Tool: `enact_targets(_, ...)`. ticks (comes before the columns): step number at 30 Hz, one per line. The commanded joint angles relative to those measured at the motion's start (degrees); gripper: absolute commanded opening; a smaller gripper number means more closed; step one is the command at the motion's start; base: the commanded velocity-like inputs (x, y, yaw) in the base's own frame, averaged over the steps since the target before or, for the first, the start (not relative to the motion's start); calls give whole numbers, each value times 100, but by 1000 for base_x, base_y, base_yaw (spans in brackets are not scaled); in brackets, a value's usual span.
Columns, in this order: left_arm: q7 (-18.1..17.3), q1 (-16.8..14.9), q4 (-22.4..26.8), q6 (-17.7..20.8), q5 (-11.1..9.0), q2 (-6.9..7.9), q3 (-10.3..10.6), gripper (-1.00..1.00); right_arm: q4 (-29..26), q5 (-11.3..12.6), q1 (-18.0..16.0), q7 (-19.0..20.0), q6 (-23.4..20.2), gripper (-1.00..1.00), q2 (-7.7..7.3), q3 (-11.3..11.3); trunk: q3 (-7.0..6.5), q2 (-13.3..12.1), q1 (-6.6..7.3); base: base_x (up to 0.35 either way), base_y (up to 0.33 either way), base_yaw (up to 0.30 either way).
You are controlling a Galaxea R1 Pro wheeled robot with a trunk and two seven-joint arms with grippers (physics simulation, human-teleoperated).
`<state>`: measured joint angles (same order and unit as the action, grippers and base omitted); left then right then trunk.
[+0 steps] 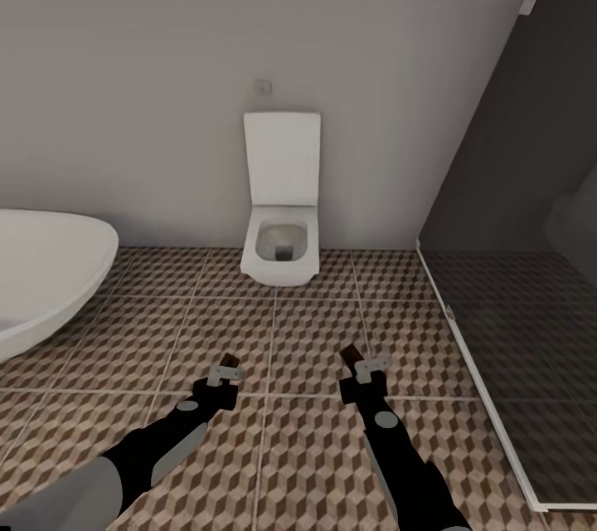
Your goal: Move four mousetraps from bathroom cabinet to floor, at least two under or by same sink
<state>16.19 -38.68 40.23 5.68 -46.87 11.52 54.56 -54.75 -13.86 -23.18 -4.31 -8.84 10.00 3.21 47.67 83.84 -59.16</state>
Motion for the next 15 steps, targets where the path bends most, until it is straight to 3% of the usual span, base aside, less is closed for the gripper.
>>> enact_targets(1,33,-8,14,12,-32,8,37,-100,-9,-63,-2,-43,-48,-100,0,13,32,44,-22,0,0,0)
enact_targets(15,35,-8,12,12,-32,-35,37,-100,-9,-59,-2,-43,-49,-100,0,13,408,606,-330,0,0,0)
